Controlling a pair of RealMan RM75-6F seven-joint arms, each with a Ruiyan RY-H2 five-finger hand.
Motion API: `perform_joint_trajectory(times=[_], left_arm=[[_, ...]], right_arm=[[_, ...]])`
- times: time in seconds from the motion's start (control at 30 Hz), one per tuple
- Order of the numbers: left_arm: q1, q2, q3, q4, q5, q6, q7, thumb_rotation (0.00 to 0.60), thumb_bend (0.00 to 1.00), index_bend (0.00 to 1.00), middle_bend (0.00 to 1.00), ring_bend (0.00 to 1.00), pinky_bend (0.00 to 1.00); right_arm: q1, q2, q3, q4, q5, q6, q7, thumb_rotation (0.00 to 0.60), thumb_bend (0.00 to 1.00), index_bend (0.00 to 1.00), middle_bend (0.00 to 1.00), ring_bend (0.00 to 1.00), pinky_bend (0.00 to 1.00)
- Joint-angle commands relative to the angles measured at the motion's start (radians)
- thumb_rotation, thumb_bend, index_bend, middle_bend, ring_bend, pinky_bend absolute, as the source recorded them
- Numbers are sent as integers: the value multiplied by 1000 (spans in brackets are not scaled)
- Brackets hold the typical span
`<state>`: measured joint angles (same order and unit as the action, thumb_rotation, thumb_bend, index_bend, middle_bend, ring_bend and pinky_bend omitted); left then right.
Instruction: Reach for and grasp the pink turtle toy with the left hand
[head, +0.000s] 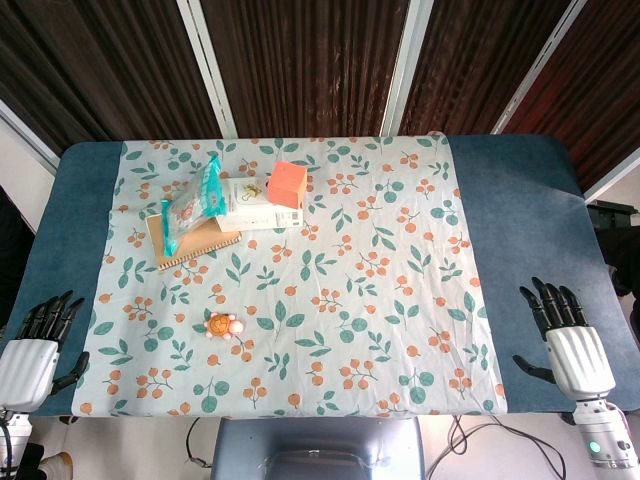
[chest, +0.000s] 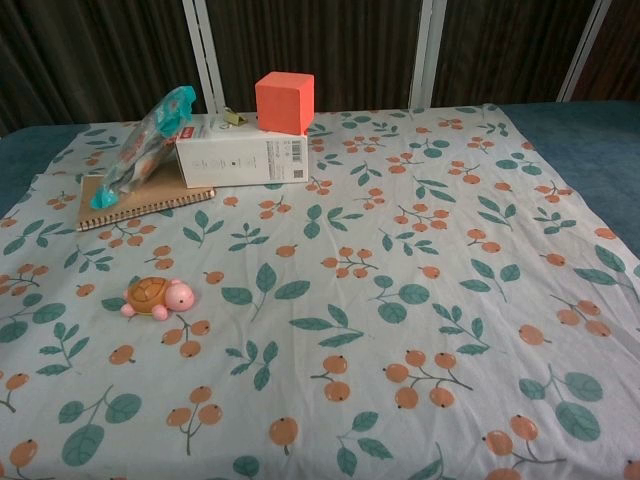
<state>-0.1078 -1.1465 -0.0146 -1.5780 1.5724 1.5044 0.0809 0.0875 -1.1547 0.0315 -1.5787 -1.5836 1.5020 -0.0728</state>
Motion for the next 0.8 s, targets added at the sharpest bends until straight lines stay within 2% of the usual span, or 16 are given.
perform_joint_trajectory(times=[0.03,0.2,0.3,0.4,0.53,0.63,0.8], left_arm=[[-1,-5,4,-4,5,-3,11,600,378,0,0,0,108],[-16,-28,19,5,34,-27,21,600,379,0,0,0,110],[-31,-70,30,36,83,-24,20,600,380,0,1,58,163],[-54,-132,42,79,132,-38,15,600,381,0,47,258,381],[-101,-234,35,137,163,-77,18,600,379,33,134,552,779],[-141,-301,21,189,156,-133,59,600,380,103,203,702,916],[-202,-401,-19,263,104,-227,142,600,378,175,213,794,992]], right_arm=[[-1,5,-2,-3,-3,1,8,600,188,0,0,0,0],[-10,18,-11,-13,-26,21,22,600,188,0,0,0,0],[-12,22,-16,-13,-36,26,23,600,188,0,0,0,0],[-15,27,-17,-15,-35,26,27,600,188,0,0,0,0],[-15,30,-17,-18,-35,25,33,600,188,0,0,0,0],[-14,34,-21,-21,-40,22,37,600,188,0,0,0,0],[-11,39,-25,-22,-42,11,50,600,188,0,0,0,0]])
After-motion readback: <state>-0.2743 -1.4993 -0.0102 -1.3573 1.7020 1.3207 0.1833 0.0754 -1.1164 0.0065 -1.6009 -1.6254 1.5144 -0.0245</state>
